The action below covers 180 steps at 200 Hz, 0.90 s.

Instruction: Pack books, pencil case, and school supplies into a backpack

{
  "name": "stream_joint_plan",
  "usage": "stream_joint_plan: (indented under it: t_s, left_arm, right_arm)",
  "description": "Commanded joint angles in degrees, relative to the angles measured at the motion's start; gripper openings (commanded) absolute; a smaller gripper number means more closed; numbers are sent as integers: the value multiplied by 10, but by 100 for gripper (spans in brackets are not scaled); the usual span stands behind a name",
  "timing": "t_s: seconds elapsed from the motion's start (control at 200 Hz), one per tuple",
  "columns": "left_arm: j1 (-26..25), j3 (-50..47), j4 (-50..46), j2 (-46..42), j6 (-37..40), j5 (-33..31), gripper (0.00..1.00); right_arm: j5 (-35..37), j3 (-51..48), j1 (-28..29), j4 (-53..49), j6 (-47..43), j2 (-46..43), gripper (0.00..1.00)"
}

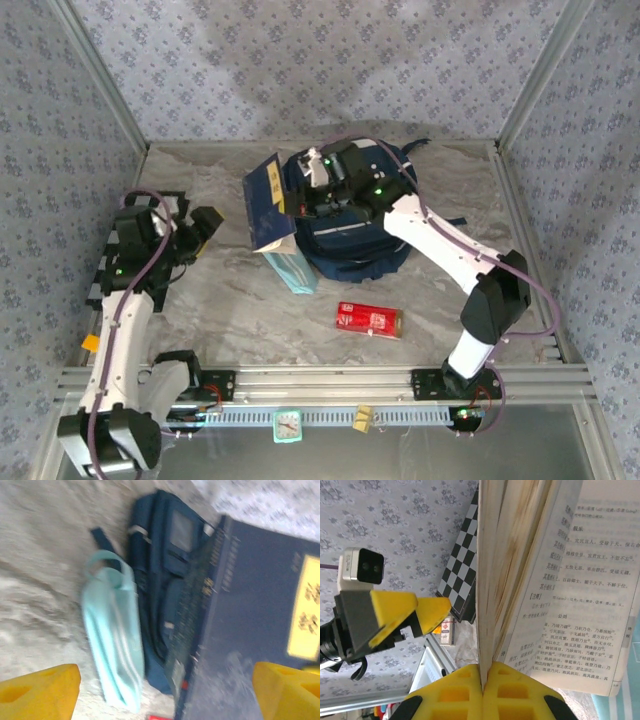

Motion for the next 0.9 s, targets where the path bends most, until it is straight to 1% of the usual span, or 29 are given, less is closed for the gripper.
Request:
stream_joint_plan:
  t_s: [0.0,0.08,0.15,0.32,0.465,0.64,0.815,0.895]
  left_arm:
    - [-48,23,69,22,-13,14,86]
    - [-88,24,106,41,-21,6,84]
    - [-115,34,119,63,-24,5,84]
    - [-149,41,179,96,-45,7,78]
    - [-183,48,236,120,-63,16,72]
    - [-206,56,287,131,-84,14,62]
    - [-218,68,297,146,-94,12,56]
    - [-224,71,301,148,-95,2,56]
  right_arm:
    - [-76,-23,-24,54,12,-37,0]
    - [-105,-39,-41,71,18,-50,0]
    - [-126,-52,-53,89,21,-62,0]
    - [-160,-83,-81,127,40,-87,0]
    - [-189,-114,-100,188,77,-93,0]
    - [-203,-137,-112,227,97,-95,0]
    - [-199,-145,-117,231,99,-101,0]
    - [-202,-149,-122,238,105,-106,0]
